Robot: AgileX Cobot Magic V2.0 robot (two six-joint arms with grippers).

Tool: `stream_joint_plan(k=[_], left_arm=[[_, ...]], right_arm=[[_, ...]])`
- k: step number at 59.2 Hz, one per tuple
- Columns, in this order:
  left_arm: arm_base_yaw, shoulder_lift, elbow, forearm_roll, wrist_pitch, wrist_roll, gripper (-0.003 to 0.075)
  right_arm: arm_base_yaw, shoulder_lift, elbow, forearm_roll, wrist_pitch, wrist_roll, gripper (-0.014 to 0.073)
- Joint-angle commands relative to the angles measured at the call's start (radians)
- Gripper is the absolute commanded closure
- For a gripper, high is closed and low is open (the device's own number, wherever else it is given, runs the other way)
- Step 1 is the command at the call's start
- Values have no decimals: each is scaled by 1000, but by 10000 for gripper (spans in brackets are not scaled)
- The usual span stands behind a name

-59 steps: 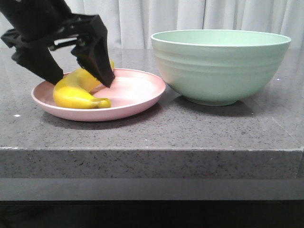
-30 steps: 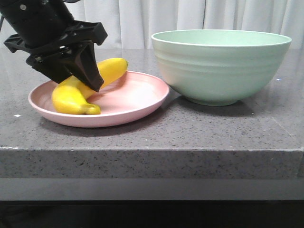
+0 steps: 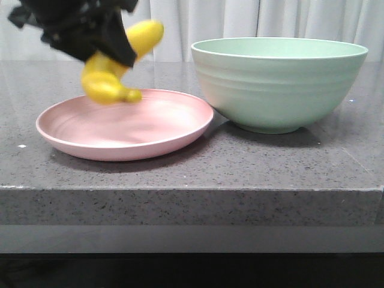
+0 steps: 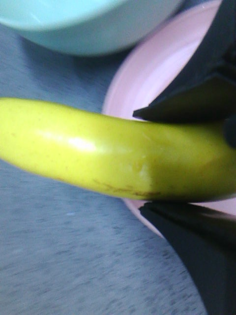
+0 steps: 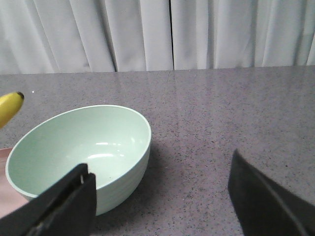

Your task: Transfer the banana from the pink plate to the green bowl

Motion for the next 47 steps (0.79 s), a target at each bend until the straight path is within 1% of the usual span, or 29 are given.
stream_joint_plan(k=[1, 8, 12, 22, 28, 39, 47], left_arm=[[-6, -104, -27, -18, -120, -2, 563], [-13, -184, 18, -20, -171, -2, 563], [-35, -229, 67, -20, -213, 0, 563], [-118, -348, 188, -20, -319, 4, 563], [-159, -386, 216, -20, -338, 4, 563], [-197, -394, 217, -20, -331, 4, 563], [-204, -390, 217, -20, -331, 4, 563]], right_arm=[[-5, 14, -36, -3, -75, -2, 22], [-5, 14, -36, -3, -74, -2, 22], [-5, 14, -36, -3, -74, -2, 22], [-5, 14, -36, -2, -74, -2, 22], [-5, 15, -36, 7, -73, -2, 22], [12, 71, -58, 128, -63, -2, 22], [95, 202, -125, 222, -66, -3, 22]])
